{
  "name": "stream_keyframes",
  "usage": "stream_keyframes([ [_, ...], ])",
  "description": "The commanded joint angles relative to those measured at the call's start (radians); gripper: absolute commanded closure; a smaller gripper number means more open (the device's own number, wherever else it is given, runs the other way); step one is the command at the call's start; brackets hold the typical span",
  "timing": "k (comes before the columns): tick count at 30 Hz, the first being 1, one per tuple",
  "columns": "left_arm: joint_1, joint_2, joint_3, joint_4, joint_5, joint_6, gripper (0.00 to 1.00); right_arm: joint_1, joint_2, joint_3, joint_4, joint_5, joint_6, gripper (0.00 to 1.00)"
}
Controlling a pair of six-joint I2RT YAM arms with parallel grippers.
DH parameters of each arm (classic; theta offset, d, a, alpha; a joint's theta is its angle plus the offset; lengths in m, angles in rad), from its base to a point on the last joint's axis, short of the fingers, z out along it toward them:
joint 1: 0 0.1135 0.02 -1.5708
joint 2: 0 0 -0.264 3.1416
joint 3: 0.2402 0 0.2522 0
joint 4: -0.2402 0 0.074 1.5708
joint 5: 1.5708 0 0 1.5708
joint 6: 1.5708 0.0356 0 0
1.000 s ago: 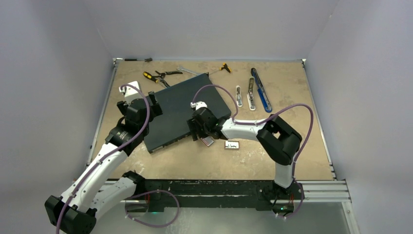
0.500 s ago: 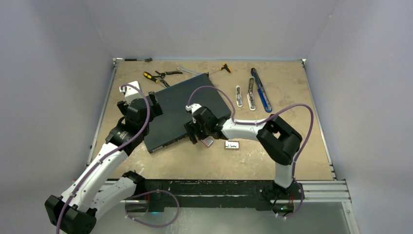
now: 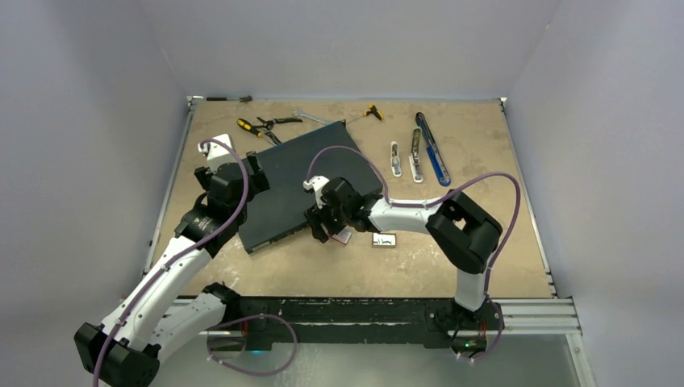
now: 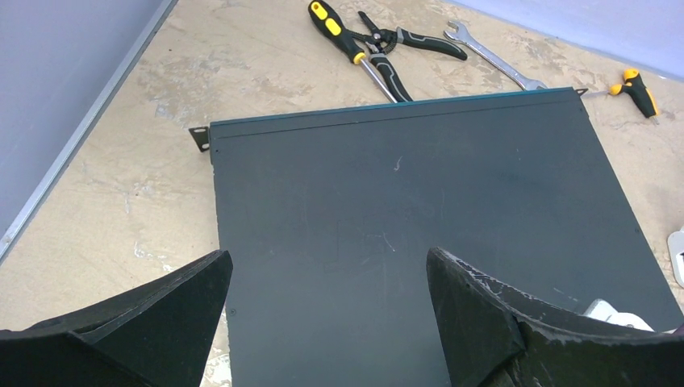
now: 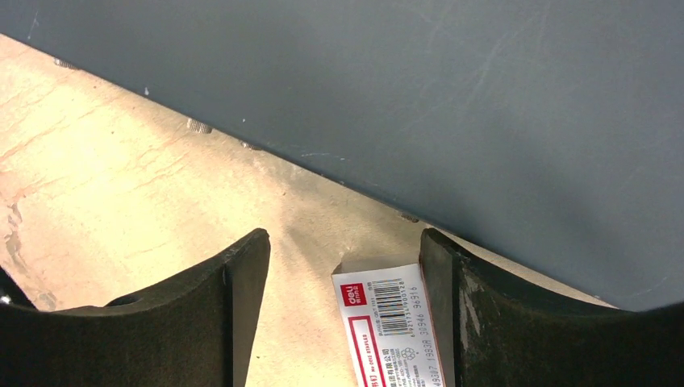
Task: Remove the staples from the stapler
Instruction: Move the staple box to the center of the board.
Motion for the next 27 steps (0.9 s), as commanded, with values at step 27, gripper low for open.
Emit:
stream_keyframes([
  [27,0.005,0.013,-0.007,0.033,0.025,-0.006,0.12,0.026,-0.112,-0.141,-0.138,-0.221,-0.039,0.32],
])
